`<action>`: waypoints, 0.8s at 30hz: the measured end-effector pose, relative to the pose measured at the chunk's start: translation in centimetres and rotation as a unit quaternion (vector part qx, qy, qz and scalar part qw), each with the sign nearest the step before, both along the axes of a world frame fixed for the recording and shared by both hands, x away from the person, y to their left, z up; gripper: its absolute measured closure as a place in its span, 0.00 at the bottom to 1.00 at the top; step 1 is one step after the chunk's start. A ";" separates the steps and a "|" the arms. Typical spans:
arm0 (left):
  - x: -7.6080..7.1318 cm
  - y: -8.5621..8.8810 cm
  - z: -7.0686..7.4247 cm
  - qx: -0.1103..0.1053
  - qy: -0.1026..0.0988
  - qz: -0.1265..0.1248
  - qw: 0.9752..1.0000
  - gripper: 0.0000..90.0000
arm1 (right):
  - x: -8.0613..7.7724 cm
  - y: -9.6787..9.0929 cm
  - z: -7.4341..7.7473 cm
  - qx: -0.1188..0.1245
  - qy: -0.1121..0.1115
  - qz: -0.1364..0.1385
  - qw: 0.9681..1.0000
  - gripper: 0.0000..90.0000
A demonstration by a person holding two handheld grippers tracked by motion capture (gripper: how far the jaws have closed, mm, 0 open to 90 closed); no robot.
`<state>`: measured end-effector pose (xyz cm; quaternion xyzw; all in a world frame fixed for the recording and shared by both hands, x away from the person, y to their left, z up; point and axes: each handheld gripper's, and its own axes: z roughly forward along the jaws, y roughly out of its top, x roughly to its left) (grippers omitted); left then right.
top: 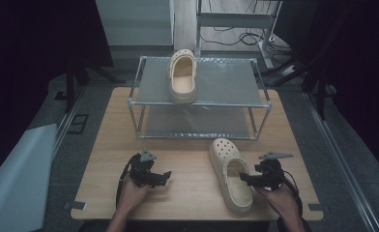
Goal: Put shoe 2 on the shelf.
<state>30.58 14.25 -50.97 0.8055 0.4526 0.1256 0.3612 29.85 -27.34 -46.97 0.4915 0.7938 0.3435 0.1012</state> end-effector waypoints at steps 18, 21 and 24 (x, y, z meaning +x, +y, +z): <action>0.0 -0.3 -0.4 0.039 0.003 0.004 0.999 0.00 | 2.1 1.7 -0.4 -0.021 0.014 -0.045 0.999 0.78; 0.0 -0.4 -0.4 0.046 0.002 0.003 0.999 0.00 | 2.3 1.0 -0.3 -0.016 0.013 -0.054 0.998 0.83; 0.0 -0.4 -0.5 0.049 0.003 0.002 0.999 0.00 | 2.6 -0.1 -0.4 0.019 0.029 -0.062 0.997 0.84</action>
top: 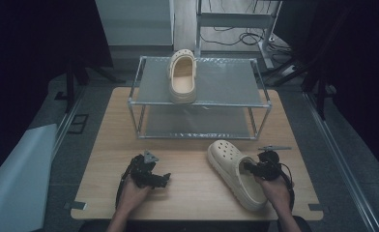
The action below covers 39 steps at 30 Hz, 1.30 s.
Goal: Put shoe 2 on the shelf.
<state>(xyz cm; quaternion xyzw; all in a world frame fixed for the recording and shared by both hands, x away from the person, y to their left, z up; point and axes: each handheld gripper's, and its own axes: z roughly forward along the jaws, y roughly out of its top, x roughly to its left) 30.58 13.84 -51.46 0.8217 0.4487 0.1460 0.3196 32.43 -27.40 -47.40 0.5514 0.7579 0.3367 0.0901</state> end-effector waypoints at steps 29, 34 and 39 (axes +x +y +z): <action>-0.1 -0.6 0.1 0.018 -0.019 -0.023 0.999 0.00 | 0.4 -3.3 3.2 0.187 0.042 0.007 0.981 0.85; -0.1 -0.7 0.1 0.020 -0.018 -0.024 0.999 0.00 | 0.6 -3.3 4.1 0.208 0.047 0.015 0.977 0.85; -0.1 -0.8 0.0 0.024 -0.017 -0.026 0.999 0.00 | 0.9 -3.4 5.2 0.233 0.050 0.015 0.971 0.85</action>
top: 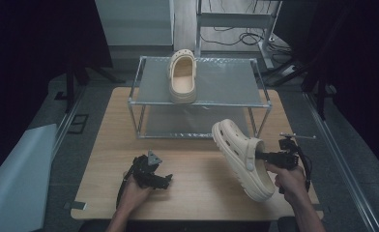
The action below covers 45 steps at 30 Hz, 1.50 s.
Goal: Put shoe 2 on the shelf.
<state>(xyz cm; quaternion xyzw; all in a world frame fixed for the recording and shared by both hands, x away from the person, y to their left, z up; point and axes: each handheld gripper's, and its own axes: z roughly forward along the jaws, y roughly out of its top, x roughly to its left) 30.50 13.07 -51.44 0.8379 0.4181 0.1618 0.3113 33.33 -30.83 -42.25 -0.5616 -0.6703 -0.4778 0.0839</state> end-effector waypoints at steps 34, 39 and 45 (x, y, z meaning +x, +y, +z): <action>0.2 0.2 0.0 -0.004 0.005 0.002 1.000 0.00 | 3.9 2.3 7.9 0.089 0.015 -0.038 0.995 0.86; 0.2 0.2 -0.1 -0.004 0.006 0.002 1.000 0.00 | 4.9 2.6 8.5 0.094 0.020 -0.050 0.994 0.85; 0.3 0.3 -0.2 -0.004 0.011 0.005 1.000 0.00 | 6.1 2.9 9.1 0.093 0.024 -0.076 0.992 0.86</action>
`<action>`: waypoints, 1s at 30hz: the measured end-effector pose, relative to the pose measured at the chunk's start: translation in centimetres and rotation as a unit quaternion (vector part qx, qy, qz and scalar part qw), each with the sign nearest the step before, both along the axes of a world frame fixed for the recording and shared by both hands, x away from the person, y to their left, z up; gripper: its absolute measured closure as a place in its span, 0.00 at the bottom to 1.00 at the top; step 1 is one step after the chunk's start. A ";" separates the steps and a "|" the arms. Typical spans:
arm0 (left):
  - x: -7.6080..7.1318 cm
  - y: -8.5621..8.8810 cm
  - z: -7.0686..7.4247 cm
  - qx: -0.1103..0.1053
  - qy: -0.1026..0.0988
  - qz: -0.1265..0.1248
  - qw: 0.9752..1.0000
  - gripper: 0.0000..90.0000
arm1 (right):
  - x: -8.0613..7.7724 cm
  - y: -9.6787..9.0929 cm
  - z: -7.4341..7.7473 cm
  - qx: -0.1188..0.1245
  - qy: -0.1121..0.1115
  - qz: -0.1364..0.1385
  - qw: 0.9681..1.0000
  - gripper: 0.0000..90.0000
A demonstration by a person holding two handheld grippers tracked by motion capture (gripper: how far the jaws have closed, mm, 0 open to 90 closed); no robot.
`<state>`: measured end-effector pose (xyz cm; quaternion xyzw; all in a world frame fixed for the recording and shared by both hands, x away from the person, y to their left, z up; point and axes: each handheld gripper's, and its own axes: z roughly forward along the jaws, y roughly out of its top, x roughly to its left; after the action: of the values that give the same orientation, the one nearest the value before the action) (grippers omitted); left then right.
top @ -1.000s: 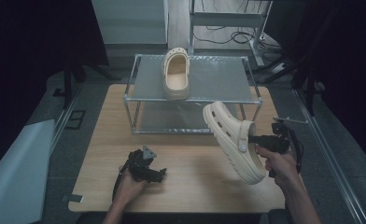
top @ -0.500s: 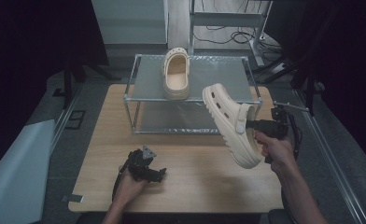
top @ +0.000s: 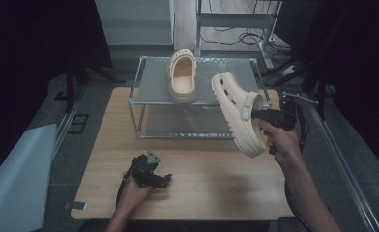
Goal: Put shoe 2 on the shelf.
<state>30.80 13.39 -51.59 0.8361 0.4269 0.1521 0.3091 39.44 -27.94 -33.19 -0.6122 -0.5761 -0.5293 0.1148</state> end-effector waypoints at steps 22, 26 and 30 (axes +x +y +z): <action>0.1 0.0 -0.2 0.002 0.008 -0.001 1.000 0.00 | 4.7 2.0 2.0 -0.016 0.012 -0.076 0.997 0.85; 0.0 0.0 -0.2 0.002 0.007 -0.002 1.000 0.00 | 5.5 2.5 2.2 -0.025 0.013 -0.086 0.996 0.85; 0.0 0.1 -0.1 0.000 0.007 0.000 1.000 0.00 | 6.6 2.8 2.4 -0.031 0.016 -0.098 0.995 0.85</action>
<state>30.83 13.49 -51.73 0.8372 0.4290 0.1456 0.3063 46.00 -25.12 -30.78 -0.6776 -0.5271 -0.5101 0.0526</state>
